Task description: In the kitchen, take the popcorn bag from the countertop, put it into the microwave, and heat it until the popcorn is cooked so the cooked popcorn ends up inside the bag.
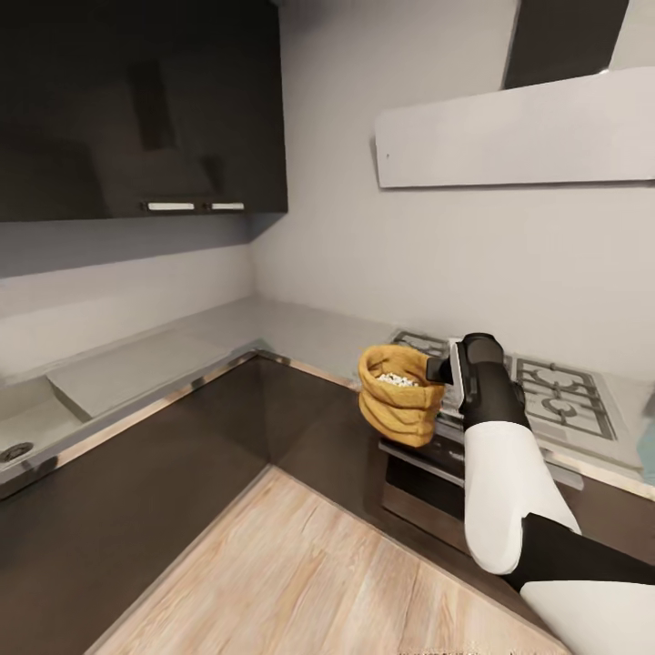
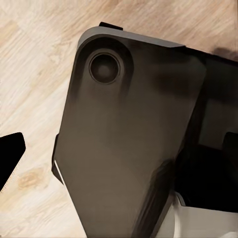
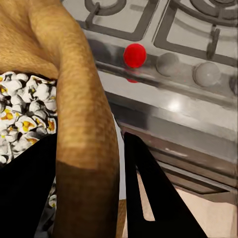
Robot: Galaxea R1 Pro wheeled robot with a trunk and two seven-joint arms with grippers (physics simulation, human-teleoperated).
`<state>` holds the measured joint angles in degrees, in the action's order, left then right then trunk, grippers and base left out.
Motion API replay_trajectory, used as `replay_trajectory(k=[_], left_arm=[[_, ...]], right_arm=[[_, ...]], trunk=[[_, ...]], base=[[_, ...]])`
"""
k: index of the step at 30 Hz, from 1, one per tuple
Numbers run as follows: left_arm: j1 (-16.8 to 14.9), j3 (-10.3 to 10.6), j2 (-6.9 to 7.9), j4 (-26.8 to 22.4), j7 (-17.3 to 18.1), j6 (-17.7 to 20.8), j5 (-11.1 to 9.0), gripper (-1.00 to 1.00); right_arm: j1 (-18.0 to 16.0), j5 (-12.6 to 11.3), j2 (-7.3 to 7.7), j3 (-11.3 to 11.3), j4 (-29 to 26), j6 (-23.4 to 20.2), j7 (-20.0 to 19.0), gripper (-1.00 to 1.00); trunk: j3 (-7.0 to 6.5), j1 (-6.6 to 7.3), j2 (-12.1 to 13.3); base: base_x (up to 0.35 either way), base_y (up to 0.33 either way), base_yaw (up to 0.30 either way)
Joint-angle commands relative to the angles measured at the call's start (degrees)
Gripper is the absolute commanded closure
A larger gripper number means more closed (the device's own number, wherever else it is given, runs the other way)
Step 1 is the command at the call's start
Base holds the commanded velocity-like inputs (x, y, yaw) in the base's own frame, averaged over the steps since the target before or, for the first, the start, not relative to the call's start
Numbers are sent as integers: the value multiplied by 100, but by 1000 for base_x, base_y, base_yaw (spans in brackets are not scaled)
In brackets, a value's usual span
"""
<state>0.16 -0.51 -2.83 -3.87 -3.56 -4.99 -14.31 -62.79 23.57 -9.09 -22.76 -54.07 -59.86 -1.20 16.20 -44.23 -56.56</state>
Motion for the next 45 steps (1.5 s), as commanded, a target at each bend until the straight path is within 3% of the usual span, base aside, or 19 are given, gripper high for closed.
replay_trajectory(k=[1, 7, 15, 25, 45], left_arm=[[2, -2, 0, -8, -15, -9, -19, -100], [1, -2, 1, -9, -15, -10, -29, -100], [1, -2, -15, -1, -18, -10, -28, -100], [2, 7, -20, 0, -21, -10, -28, -100], [2, 7, -19, 6, -22, -10, -28, -100]], right_arm=[[-6, 11, -2, -18, -2, -14, -12, 100], [-5, 1, 145, -15, 1, -14, -12, 100], [-5, 7, 161, -11, 2, -14, -12, 100], [-5, -1, 239, -10, 30, -14, -35, 100], [2, 25, 249, -10, 26, -14, -21, 100]], trunk=[[4, -1, -5], [-15, -1, -5], [-38, -1, -5], [-40, -1, -5], [-40, -1, -5]], base=[[-1, 0, -242], [0, 0, -264], [-118, 22, -260], [-322, 91, -13], [-323, 93, 0]])
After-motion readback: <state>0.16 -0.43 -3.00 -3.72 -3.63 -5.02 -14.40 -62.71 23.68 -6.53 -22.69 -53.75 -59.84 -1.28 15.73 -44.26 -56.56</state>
